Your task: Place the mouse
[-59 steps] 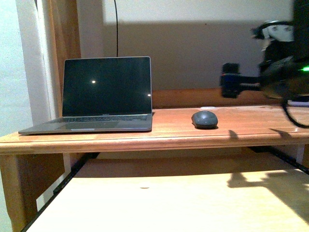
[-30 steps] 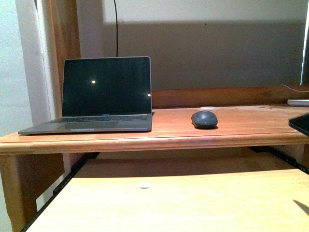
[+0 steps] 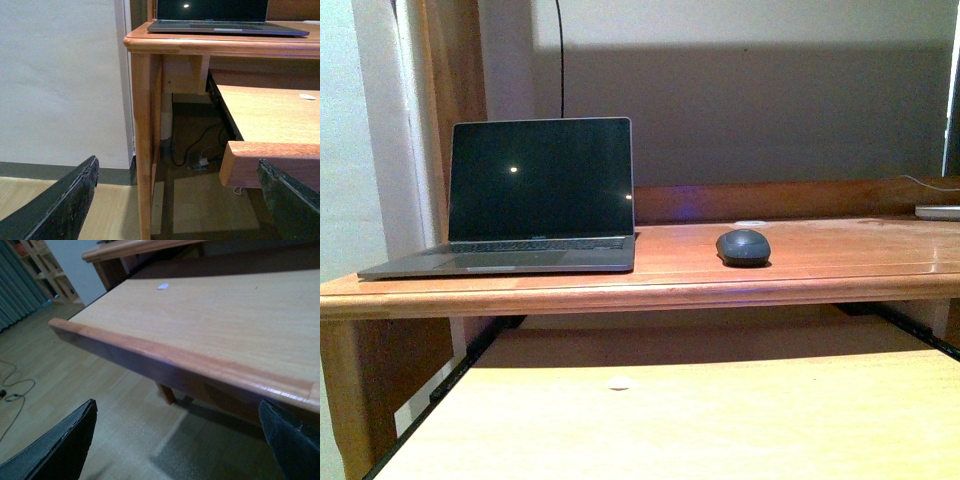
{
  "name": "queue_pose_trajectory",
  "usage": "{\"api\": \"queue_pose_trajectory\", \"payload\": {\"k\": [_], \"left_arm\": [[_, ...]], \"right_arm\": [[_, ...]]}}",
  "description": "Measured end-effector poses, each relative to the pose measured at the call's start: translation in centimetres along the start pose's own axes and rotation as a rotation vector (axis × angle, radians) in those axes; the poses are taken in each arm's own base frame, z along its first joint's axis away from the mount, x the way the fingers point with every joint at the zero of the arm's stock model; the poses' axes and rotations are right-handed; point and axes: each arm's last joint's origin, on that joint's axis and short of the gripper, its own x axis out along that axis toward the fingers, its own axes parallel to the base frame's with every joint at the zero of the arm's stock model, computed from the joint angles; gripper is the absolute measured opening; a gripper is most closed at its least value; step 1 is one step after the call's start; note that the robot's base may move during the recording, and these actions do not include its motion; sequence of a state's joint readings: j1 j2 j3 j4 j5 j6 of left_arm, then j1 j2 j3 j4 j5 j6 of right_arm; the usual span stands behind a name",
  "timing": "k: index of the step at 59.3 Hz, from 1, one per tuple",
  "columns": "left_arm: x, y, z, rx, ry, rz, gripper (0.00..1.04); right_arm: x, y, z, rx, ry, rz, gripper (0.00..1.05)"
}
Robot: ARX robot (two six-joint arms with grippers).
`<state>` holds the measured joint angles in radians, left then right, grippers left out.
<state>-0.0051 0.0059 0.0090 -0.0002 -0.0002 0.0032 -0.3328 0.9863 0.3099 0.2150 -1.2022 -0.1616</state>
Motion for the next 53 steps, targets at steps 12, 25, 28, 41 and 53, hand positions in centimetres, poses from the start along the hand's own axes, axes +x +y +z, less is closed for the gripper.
{"api": "queue_pose_trajectory", "payload": {"k": [12,25,28,41,53], "left_arm": [[0.0,0.0,0.0,0.0,0.0,0.0,0.97],[0.0,0.0,0.0,0.0,0.0,0.0,0.97],[0.0,0.0,0.0,0.0,0.0,0.0,0.97],[0.0,0.0,0.0,0.0,0.0,0.0,0.97],[0.0,0.0,0.0,0.0,0.0,0.0,0.97]], "right_arm": [[1.4,0.7,-1.5,-0.101,0.05,0.021,0.97],[4.3,0.7,-1.5,-0.155,0.035,-0.001,0.97],[5.1,0.7,-1.6,-0.149,0.035,0.006,0.97],[8.9,0.4,-1.6,-0.148,0.036,-0.026,0.97],[13.8,-0.7,-0.1,-0.147,-0.012,-0.151,0.97]]}}
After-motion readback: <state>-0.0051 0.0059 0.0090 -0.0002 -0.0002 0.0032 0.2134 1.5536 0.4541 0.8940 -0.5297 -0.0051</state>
